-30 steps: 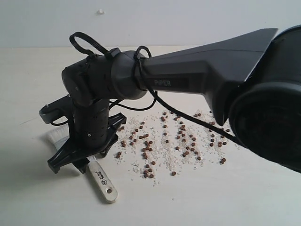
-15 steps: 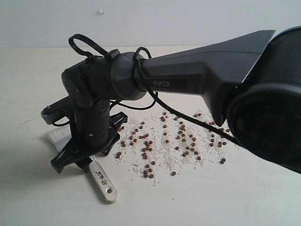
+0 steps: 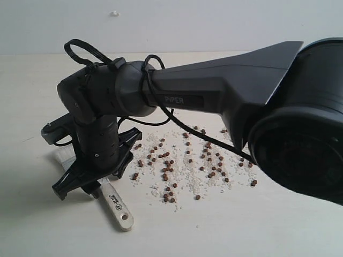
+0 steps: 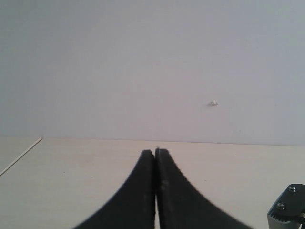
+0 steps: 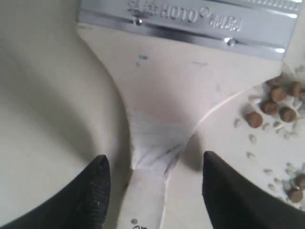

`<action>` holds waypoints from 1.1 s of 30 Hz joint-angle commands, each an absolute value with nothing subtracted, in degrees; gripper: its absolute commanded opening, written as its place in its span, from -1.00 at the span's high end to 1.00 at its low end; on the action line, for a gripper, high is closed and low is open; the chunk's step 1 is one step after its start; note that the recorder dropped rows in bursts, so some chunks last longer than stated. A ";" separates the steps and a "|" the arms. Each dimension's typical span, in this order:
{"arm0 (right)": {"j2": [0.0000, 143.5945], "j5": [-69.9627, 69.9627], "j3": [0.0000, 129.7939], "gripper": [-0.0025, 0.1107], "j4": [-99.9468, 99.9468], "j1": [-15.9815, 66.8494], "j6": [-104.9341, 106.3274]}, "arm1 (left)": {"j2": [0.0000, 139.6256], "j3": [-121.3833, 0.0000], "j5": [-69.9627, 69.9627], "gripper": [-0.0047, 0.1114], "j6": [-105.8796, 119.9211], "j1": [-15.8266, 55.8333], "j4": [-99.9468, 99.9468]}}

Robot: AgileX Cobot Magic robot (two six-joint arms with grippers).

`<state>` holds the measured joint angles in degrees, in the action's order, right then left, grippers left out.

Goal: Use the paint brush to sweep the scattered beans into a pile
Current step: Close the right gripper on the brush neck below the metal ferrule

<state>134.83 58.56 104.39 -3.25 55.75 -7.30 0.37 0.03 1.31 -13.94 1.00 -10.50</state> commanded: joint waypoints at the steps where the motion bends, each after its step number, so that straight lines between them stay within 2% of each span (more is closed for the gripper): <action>1: 134.76 58.17 104.91 0.00 -2.63 55.91 -8.15 | 0.00 0.00 1.24 0.92 -13.89 1.15 -10.43; 9: 134.86 57.21 104.91 0.13 -3.12 55.91 -9.35 | 0.00 0.00 1.24 0.92 -13.89 1.15 -10.43; 24: 135.34 53.86 104.91 0.13 -6.92 55.91 -9.02 | 0.00 0.00 1.24 0.92 -13.89 1.15 -10.43; 33: 135.59 57.24 104.91 0.13 -1.02 55.91 -13.15 | 0.00 0.00 1.24 0.92 -13.89 1.15 -10.43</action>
<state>135.16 56.72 104.39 -2.62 55.75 -11.48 0.37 0.03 1.31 -13.94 1.00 -10.50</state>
